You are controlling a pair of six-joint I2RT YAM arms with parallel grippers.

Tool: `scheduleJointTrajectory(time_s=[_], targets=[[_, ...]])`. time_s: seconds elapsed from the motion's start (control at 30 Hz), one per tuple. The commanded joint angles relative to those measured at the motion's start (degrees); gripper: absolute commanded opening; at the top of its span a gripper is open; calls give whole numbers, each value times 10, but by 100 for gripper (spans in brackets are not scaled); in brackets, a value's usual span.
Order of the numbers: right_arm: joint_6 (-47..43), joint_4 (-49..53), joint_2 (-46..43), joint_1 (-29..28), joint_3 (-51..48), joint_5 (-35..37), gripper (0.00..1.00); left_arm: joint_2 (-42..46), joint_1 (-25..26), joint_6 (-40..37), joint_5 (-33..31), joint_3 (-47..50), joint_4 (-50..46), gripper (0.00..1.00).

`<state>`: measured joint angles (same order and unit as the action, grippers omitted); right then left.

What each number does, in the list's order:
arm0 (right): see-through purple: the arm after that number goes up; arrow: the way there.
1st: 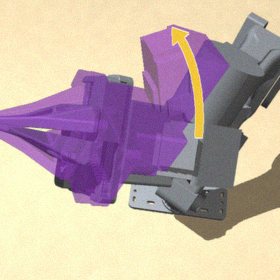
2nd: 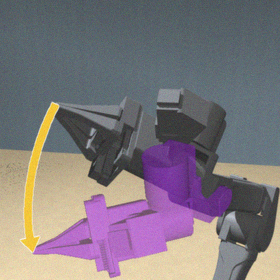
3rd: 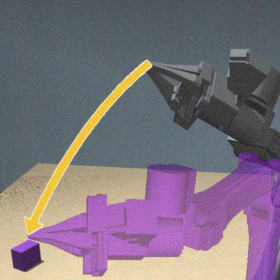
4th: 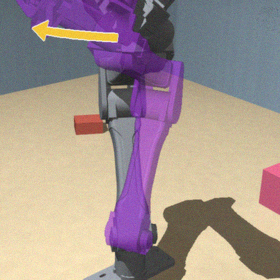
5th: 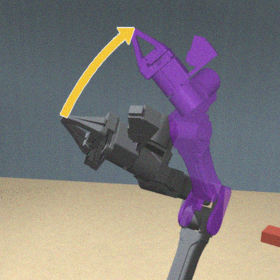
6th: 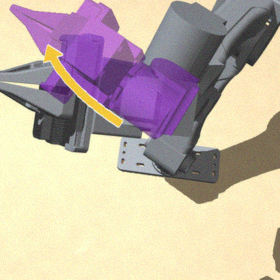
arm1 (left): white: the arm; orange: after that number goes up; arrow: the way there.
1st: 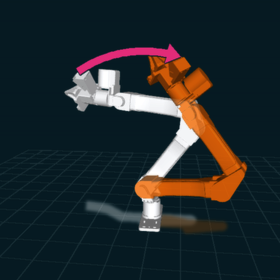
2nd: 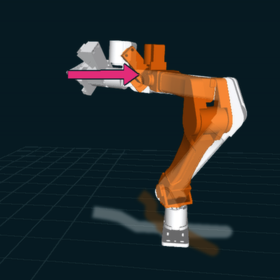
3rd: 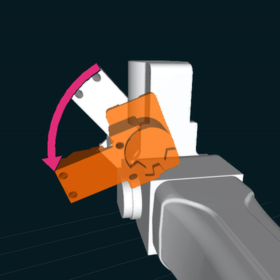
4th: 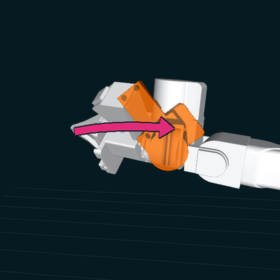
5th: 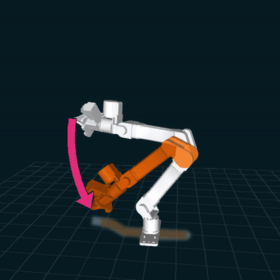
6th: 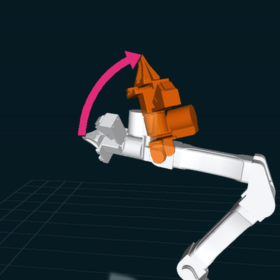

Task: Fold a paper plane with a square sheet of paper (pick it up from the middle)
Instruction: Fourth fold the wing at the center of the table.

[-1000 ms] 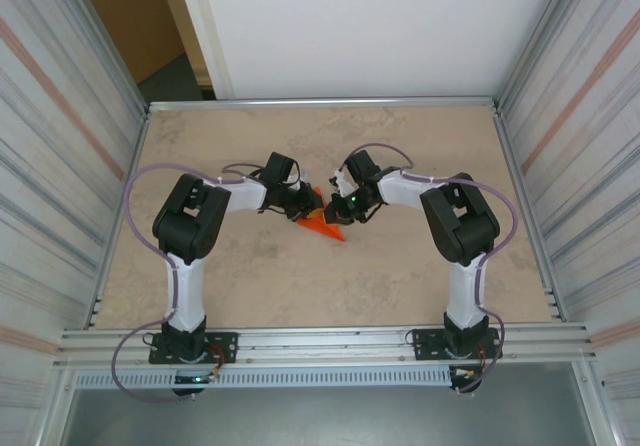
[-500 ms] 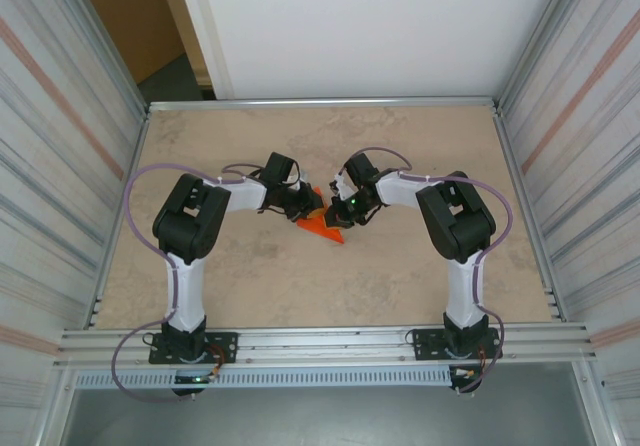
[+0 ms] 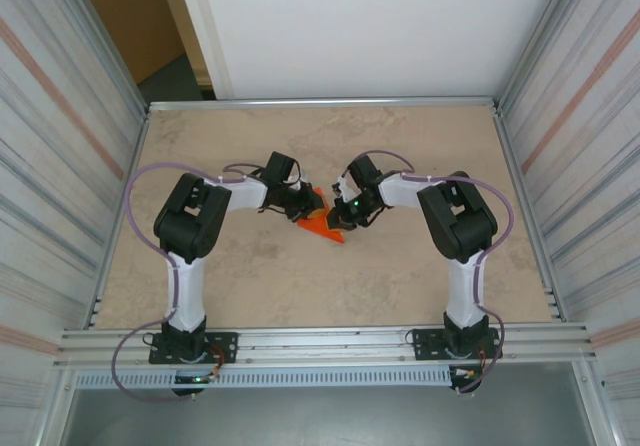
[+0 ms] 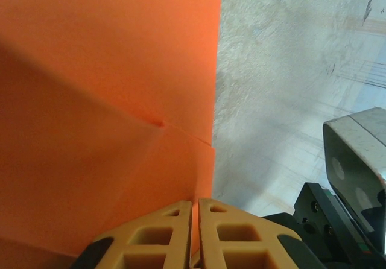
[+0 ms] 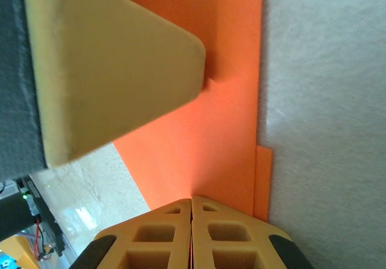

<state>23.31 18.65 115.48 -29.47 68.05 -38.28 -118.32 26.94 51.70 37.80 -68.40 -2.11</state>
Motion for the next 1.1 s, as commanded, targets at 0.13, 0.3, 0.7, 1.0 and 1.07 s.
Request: scheduleJointTrajectory(time_s=[0.13, 0.3, 0.7, 1.0, 1.07], targets=[[-13, 66, -38, 3, -57, -9, 8, -47, -3, -1, -36, 15, -78, 12], [-17, 78, -62, 4, -82, -1, 8, -48, -4, -1, -35, 15, -79, 11], [-6, 61, -130, 25, -145, 16, 10, -46, -4, -2, -31, 14, -78, 11], [2, 27, -195, 4, -118, 125, 33, -44, -4, 2, -32, 6, -86, 12], [-6, 41, -177, -11, -93, 166, 40, -46, -3, 2, -32, 4, -88, 11]])
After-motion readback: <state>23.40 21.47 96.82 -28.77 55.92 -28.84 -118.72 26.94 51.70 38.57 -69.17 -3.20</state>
